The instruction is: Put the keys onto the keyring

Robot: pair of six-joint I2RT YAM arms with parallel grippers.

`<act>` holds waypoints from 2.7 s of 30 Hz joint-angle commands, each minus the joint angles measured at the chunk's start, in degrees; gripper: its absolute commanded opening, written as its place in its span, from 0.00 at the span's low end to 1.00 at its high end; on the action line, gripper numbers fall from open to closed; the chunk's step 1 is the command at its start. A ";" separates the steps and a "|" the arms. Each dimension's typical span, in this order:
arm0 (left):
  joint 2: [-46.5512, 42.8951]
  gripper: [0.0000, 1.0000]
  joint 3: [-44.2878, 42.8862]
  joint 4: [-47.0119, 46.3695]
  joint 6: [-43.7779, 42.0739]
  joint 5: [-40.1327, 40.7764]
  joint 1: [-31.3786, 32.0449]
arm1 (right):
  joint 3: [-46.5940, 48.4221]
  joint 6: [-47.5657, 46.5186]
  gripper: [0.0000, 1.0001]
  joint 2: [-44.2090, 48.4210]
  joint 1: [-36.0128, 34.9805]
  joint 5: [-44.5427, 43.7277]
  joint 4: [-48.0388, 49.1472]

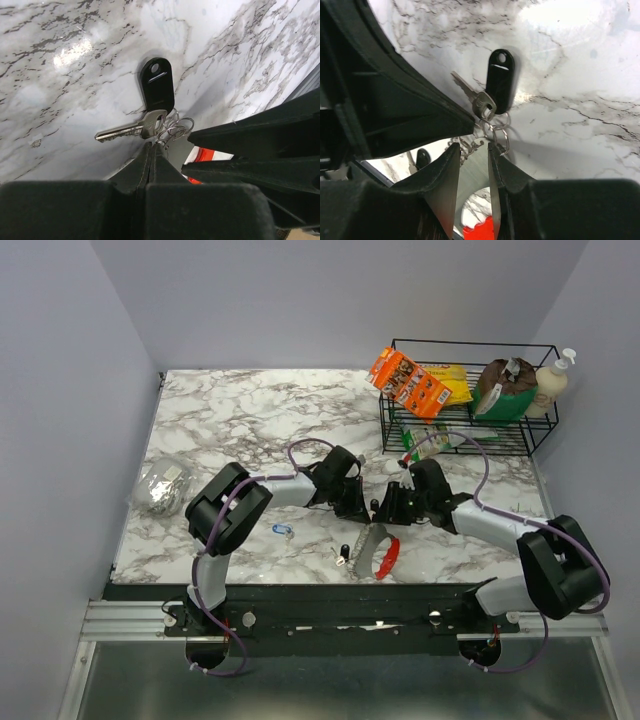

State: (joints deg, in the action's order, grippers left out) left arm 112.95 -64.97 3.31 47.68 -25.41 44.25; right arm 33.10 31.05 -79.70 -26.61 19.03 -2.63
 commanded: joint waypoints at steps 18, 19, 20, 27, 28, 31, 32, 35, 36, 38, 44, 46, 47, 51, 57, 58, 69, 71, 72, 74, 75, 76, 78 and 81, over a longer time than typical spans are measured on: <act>-14.33 0.00 8.02 -8.94 -9.00 5.36 0.05 | 2.14 -1.60 0.37 13.87 0.16 4.09 0.17; -15.03 0.00 7.76 -8.33 -9.62 5.98 0.05 | 2.14 -1.78 0.37 14.39 0.16 4.44 0.17; -15.21 0.00 7.32 -6.23 -10.93 6.77 0.05 | 2.40 -1.95 0.37 14.75 0.16 4.44 0.26; -18.37 0.00 6.17 -1.47 -16.12 11.17 0.05 | 2.76 -3.89 0.37 16.24 0.24 5.49 1.05; -18.98 0.00 6.08 -1.03 -16.48 11.43 0.05 | 2.84 -4.24 0.37 16.33 0.24 6.19 1.40; -20.48 0.00 6.43 -0.24 -17.88 12.14 0.05 | 2.85 -5.20 0.37 16.59 0.24 8.03 2.11; -20.92 0.00 6.87 -0.93 -18.15 12.31 0.05 | 2.84 -5.47 0.37 16.68 0.33 8.57 2.11; -21.63 0.00 8.02 -0.68 -17.63 13.54 0.05 | 2.93 -6.09 0.37 16.16 0.33 9.71 4.13; -21.28 0.00 7.49 0.11 -17.19 13.89 0.05 | 3.02 -6.17 0.37 15.46 0.33 9.80 4.04; -19.52 0.00 6.96 1.60 -15.61 13.55 0.05 | 3.28 -6.96 0.38 14.84 0.33 10.24 4.04; -13.64 0.00 5.03 4.33 -6.03 13.19 0.05 | 4.34 -7.75 0.38 12.20 0.24 4.72 0.53; -11.53 0.00 4.24 5.03 -2.34 13.63 0.05 | 4.95 -8.46 0.38 11.59 0.07 0.86 -1.75; -11.00 0.00 3.98 6.17 -1.20 14.24 0.05 | 5.13 -8.46 0.38 10.98 0.15 -0.38 -2.46; -9.68 0.00 3.27 7.32 3.81 16.88 0.05 | 6.10 -9.60 0.38 8.69 -0.28 -3.90 -5.71; -8.01 0.12 1.34 9.09 5.49 16.72 0.14 | 6.10 -10.22 0.38 6.32 -2.39 -6.19 -6.24; -8.35 0.21 1.68 8.47 5.67 16.01 0.14 | 6.18 -10.22 0.39 6.31 -3.00 -6.54 -6.24; -15.12 0.57 7.39 4.95 3.82 16.62 -1.97 | 8.82 -9.78 0.41 4.47 -8.45 -11.20 -7.56; -17.05 0.57 8.63 5.82 3.39 17.49 -3.28 | 10.57 -9.52 0.41 2.72 -10.03 -12.69 -8.17; -17.67 0.58 9.76 6.18 3.12 17.76 -4.51 | 11.28 -9.08 0.41 2.19 -10.65 -13.31 -8.79; -20.12 0.58 10.91 7.75 2.16 19.25 -6.01 | 13.30 -8.46 0.41 0.70 -12.32 -14.89 -9.58; -20.92 0.58 11.79 8.37 1.63 19.69 -7.32 | 14.09 -8.02 0.41 -0.97 -12.93 -15.59 -10.80; -22.40 0.58 12.14 9.16 1.10 20.30 -7.94 | 14.96 -7.67 0.41 -2.03 -14.33 -16.47 -11.68; -23.90 0.58 12.67 11.36 -0.65 21.88 -9.09 | 17.78 -6.71 0.41 -5.18 -15.66 -18.76 -14.22; -26.46 0.58 13.73 13.12 -2.24 23.03 -10.85 | 21.29 -4.95 0.42 -8.09 -17.51 -22.71 -17.83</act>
State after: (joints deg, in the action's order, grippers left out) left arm 90.48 -52.75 12.45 49.21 -6.68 35.00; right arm 50.00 23.53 -84.27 -42.00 3.53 -13.72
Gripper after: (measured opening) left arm 0.580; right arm 0.417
